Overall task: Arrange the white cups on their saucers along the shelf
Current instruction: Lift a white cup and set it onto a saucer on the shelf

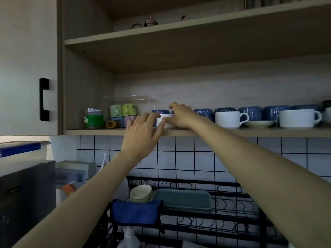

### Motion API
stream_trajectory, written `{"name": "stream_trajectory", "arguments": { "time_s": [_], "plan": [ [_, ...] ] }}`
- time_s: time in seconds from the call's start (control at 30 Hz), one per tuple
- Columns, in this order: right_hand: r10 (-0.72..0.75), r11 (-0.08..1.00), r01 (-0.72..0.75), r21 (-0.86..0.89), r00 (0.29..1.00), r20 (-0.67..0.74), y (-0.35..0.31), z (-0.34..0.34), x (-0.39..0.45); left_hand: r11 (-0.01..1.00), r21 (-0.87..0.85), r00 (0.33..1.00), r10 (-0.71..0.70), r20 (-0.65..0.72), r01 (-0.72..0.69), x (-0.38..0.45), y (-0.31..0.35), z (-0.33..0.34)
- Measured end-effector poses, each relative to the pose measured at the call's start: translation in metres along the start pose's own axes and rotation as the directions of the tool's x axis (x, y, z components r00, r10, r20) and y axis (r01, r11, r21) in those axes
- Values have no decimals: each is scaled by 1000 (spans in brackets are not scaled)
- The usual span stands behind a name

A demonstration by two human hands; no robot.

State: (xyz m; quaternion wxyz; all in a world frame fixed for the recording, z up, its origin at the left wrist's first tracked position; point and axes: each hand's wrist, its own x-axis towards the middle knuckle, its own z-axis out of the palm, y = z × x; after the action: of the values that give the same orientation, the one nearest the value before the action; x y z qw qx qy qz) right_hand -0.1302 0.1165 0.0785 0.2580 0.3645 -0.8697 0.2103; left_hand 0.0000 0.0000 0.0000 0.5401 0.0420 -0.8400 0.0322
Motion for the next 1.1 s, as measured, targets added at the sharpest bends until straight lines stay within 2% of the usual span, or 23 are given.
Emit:
{"name": "stream_trajectory", "arguments": {
  "time_s": [0.17,0.37,0.83,1.0,1.1],
  "plan": [
    [70,998,-69,-13,990,119,-12,4,14,1000,5,999,15,-29,-15,0,-14,9],
    [126,983,-144,111,979,160,-8,6,22,1000,-9,1000,4,-2,-4,-6,-23,13],
    [89,938,-88,336,996,13,3,-7,18,997,-73,1000,-13,-13,12,-2,-30,20],
    [127,930,-102,354,991,-46,19,-40,16,983,-171,997,-55,46,62,19,-18,26],
    [153,942,-128,311,987,-57,34,-56,11,976,-202,986,-48,162,80,41,-9,28]
  ]
}}
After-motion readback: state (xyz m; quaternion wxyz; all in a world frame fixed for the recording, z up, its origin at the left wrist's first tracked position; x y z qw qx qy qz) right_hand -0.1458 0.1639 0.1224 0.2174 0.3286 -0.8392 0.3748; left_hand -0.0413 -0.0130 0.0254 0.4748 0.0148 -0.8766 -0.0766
